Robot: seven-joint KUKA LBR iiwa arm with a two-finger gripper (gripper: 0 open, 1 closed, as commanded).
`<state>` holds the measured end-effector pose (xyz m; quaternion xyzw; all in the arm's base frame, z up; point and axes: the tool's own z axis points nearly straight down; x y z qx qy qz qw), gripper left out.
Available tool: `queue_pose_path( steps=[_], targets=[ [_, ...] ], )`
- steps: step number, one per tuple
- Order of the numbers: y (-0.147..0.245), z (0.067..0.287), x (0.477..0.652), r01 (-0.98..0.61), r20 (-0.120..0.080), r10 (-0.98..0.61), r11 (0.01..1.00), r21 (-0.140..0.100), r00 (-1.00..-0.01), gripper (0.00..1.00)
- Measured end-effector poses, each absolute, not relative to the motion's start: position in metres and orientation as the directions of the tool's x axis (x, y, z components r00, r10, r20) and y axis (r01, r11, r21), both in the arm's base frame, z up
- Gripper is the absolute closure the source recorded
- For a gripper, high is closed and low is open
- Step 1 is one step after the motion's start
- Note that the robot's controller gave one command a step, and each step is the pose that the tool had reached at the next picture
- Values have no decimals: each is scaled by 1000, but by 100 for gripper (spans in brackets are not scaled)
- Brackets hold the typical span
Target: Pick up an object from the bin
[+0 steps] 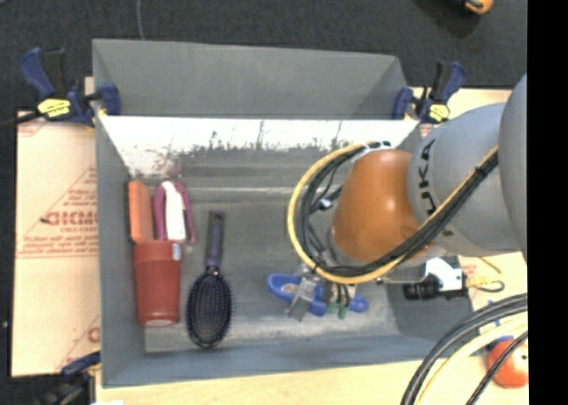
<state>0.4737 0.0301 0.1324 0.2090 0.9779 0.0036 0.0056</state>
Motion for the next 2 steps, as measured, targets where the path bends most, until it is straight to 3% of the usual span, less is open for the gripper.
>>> queue_pose_path(
  steps=[1, 2],
  targets=[
    [30, 140, 471, 409, -2, 409, 912, 6, -913, 100],
    [29, 177, 472, 405, -2, 405, 914, 6, -914, 100]
  ],
)
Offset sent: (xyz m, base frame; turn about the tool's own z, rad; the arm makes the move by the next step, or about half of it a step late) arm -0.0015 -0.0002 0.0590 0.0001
